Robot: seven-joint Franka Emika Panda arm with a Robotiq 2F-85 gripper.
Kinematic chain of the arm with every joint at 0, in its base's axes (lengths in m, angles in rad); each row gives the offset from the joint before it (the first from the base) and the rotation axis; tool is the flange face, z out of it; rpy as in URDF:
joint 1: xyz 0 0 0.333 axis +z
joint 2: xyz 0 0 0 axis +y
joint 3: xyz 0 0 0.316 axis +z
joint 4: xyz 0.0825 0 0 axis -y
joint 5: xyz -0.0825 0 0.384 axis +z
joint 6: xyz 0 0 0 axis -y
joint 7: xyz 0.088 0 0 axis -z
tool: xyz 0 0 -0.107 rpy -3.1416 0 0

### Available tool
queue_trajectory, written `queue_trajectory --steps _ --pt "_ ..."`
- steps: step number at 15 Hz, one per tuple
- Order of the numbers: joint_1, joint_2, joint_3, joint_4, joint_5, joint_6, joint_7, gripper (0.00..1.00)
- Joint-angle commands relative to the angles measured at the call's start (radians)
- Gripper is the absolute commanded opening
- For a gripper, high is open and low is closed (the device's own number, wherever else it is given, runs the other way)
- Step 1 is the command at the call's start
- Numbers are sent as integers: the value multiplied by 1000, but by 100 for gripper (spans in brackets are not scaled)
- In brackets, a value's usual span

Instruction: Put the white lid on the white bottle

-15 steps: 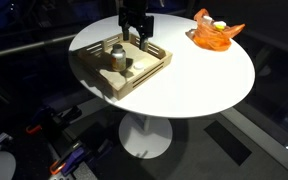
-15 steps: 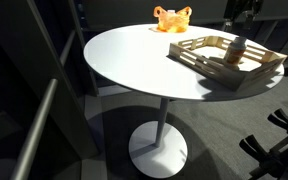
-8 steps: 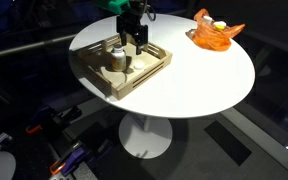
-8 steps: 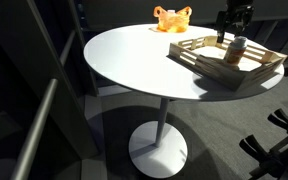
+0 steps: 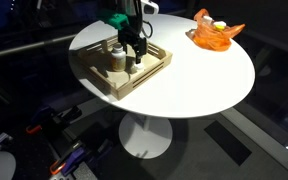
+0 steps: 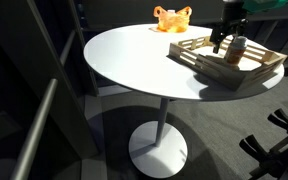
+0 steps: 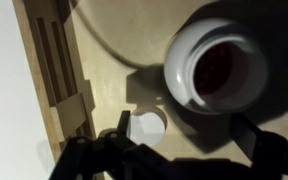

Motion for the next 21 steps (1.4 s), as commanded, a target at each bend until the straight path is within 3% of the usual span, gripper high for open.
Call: queue_trajectory --steps 1,8,9,10,13,18,21 --pt "4 36 -13 16 -23 34 36 100" --pt "1 71 -33 32 -17 57 37 100" --pt "1 74 -36 34 -17 58 38 96" --pt "1 75 -38 35 -16 59 38 77" --pt "1 74 -41 39 -16 60 42 62" --pt "-3 68 -46 43 -14 61 53 21" --pt "-6 51 -53 47 -12 50 50 19"
